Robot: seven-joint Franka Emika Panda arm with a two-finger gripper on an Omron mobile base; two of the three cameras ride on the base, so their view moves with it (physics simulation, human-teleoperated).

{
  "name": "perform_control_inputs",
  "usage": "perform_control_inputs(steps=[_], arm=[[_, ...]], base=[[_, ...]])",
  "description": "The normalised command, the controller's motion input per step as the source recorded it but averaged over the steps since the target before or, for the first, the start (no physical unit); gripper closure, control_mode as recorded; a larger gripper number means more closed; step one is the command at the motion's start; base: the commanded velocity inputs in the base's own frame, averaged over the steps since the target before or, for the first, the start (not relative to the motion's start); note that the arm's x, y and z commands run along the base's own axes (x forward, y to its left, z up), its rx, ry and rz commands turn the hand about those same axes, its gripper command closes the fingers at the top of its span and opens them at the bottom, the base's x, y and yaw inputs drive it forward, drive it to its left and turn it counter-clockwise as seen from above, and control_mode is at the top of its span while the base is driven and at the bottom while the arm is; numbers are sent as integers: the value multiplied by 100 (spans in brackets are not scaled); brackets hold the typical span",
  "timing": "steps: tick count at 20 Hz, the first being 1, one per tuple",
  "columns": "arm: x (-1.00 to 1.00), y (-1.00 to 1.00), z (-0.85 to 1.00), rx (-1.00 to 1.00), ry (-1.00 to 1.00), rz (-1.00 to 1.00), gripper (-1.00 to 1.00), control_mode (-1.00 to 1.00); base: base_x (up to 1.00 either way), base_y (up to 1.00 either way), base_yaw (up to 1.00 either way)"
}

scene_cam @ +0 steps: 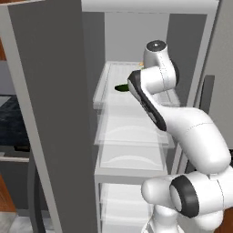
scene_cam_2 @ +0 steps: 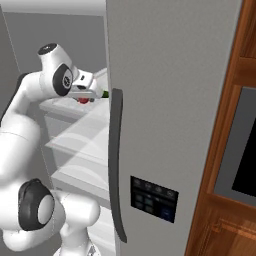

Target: Transport the steak and cucumber to the fridge. Place the steak on the rack containing meat and place the cucumber on the rack containing the vegetable, ensuring meats and vegetables are on different racks.

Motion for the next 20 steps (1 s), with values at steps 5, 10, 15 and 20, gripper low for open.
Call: perform_control_inputs(steps=[5, 10, 15, 20], arm=[[67, 0, -5, 0, 3, -1, 100, -100], [43, 0, -28, 3, 0, 5, 100, -100], [41, 0, -50, 4, 3, 6, 100, -100], [15, 0, -47, 4, 8, 3, 100, -100]], base=[[0, 0, 0], [0, 0, 0], [0, 0, 0], [0, 0, 0]])
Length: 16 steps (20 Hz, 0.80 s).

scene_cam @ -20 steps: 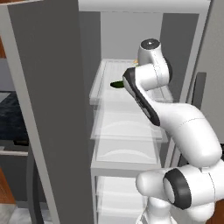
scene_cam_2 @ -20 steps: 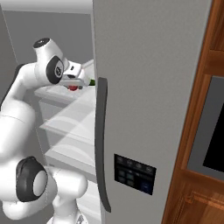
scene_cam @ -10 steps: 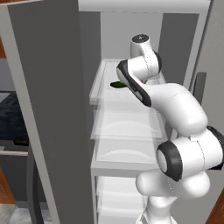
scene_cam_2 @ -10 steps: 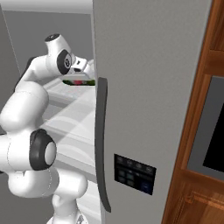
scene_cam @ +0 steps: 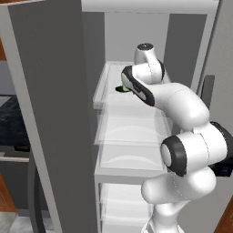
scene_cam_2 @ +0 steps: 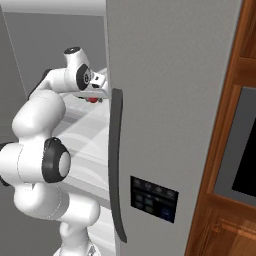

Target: Transport the steak and cucumber to the fridge. Place the steak on the rack containing meat and place the cucumber on the rack containing the vegetable, ensuring meats and vegetables are on different racks.

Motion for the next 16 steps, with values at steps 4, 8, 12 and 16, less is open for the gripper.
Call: perform_control_inputs(steps=[4, 8, 12, 16], arm=[[12, 0, -30, 0, 7, -2, 100, -100], [-2, 0, -1, 0, -1, -29, 100, -100], [-55, 0, 4, 4, 0, -40, 100, -100], [-54, 11, 19, 8, 6, -18, 100, -100]], base=[[0, 0, 0], [0, 0, 0], [0, 0, 0], [0, 0, 0]])
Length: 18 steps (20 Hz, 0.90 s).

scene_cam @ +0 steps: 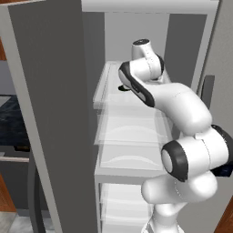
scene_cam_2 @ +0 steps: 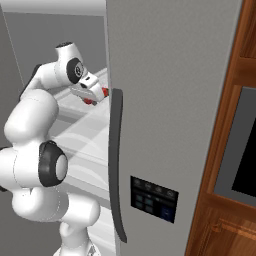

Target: Transport the steak and cucumber to the fridge. Place the steak on the rack containing meat and place the cucumber on the rack containing the vegetable, ensuring meats and vegetables are on different racks.

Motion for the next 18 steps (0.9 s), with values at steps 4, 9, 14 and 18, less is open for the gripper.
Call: perform_control_inputs(steps=[4, 9, 14, 18], arm=[[-41, 0, 21, 8, 7, -4, 100, -100], [-73, 0, 2, 1, 0, -4, 100, -100], [-44, 0, 0, 0, 1, -7, 100, -100], [13, -10, 0, 3, 19, -1, 100, -100]], base=[[0, 0, 0], [0, 0, 0], [0, 0, 0], [0, 0, 0]])
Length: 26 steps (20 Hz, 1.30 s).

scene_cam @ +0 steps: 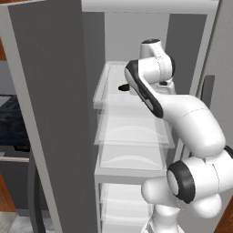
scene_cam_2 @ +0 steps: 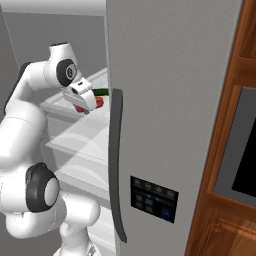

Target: Transport the steak and cucumber to the fridge. Place the steak on the rack containing meat and place the cucumber on the rack containing the vegetable, ensuring meats and vegetables are on different racks.

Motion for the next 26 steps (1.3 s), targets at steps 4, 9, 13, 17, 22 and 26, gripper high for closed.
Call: perform_control_inputs(steps=[4, 9, 13, 17, 22, 26], arm=[[35, -5, -14, 6, 30, 0, 100, -100], [51, 1, -19, 0, 10, 0, 100, -100], [55, 3, -22, 0, 0, 1, 100, -100], [63, 0, -34, 0, 0, 6, 100, -100], [74, 0, -42, 6, 0, 12, 100, -100], [74, 0, -37, 10, -3, 17, 100, -100]], base=[[0, 0, 0], [0, 0, 0], [0, 0, 0], [0, 0, 0], [0, 0, 0], [0, 0, 0]])
